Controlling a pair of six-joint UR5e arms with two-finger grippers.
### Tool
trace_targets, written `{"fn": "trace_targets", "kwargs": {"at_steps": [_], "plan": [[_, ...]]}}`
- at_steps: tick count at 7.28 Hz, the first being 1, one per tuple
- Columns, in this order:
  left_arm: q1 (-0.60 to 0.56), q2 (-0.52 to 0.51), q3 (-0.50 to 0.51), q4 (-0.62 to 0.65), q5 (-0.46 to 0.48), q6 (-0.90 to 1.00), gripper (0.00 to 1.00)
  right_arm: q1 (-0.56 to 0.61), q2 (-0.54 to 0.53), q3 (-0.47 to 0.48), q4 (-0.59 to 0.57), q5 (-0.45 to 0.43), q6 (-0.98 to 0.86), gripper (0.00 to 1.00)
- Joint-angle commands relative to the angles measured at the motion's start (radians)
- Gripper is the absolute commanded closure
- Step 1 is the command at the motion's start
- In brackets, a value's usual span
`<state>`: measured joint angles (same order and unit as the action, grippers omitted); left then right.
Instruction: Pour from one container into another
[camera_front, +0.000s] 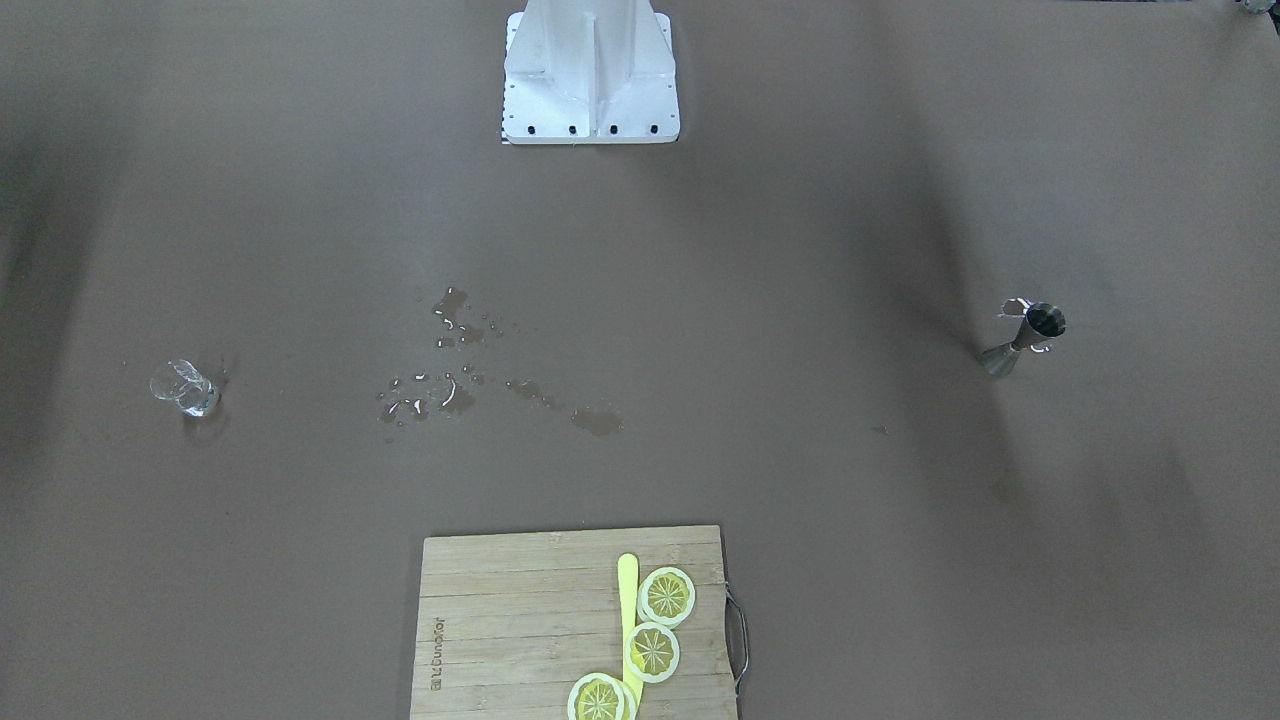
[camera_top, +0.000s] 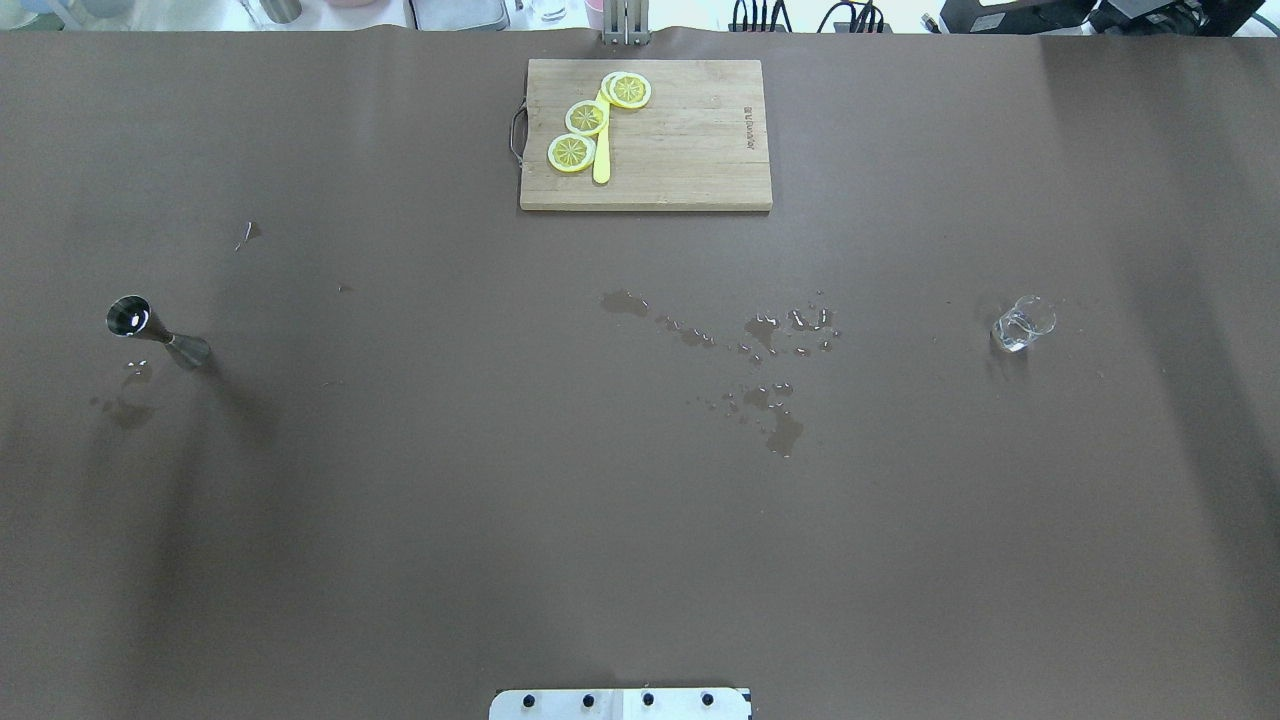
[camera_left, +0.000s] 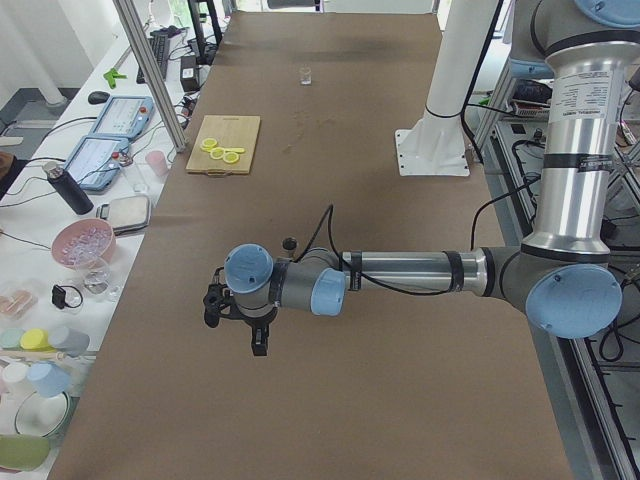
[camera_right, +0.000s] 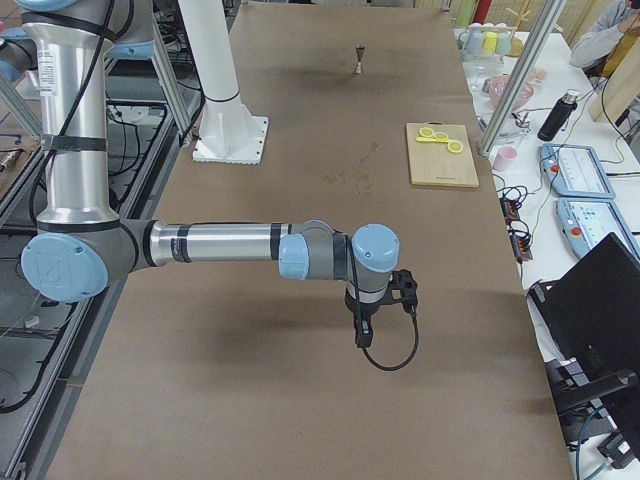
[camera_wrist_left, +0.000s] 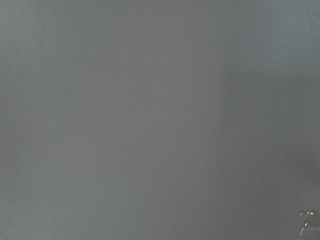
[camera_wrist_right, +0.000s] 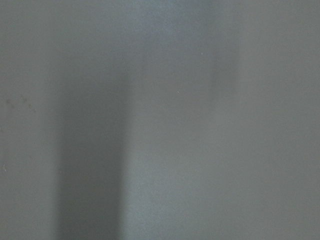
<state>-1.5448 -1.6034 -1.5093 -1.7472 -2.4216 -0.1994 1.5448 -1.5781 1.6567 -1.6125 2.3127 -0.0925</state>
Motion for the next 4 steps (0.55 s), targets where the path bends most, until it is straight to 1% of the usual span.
{"fn": "trace_targets", "kwargs": {"at_steps": [1, 2, 3, 4], "plan": [[0.0, -0.001, 0.001, 0.0, -0.001, 0.0, 0.01, -0.005, 0.049, 0.041, 0.0, 0.014, -0.006, 0.0], [0.0, -0.001, 0.001, 0.0, -0.001, 0.0, 0.01, -0.011, 0.075, 0.064, 0.002, 0.03, -0.019, 0.0], [0.0, -0.001, 0.001, 0.0, -0.001, 0.0, 0.01, -0.017, 0.113, 0.061, 0.0, 0.062, -0.03, 0.0], [0.0, -0.001, 0.001, 0.0, -0.001, 0.0, 0.01, -0.017, 0.122, 0.067, 0.002, 0.114, -0.045, 0.0]]}}
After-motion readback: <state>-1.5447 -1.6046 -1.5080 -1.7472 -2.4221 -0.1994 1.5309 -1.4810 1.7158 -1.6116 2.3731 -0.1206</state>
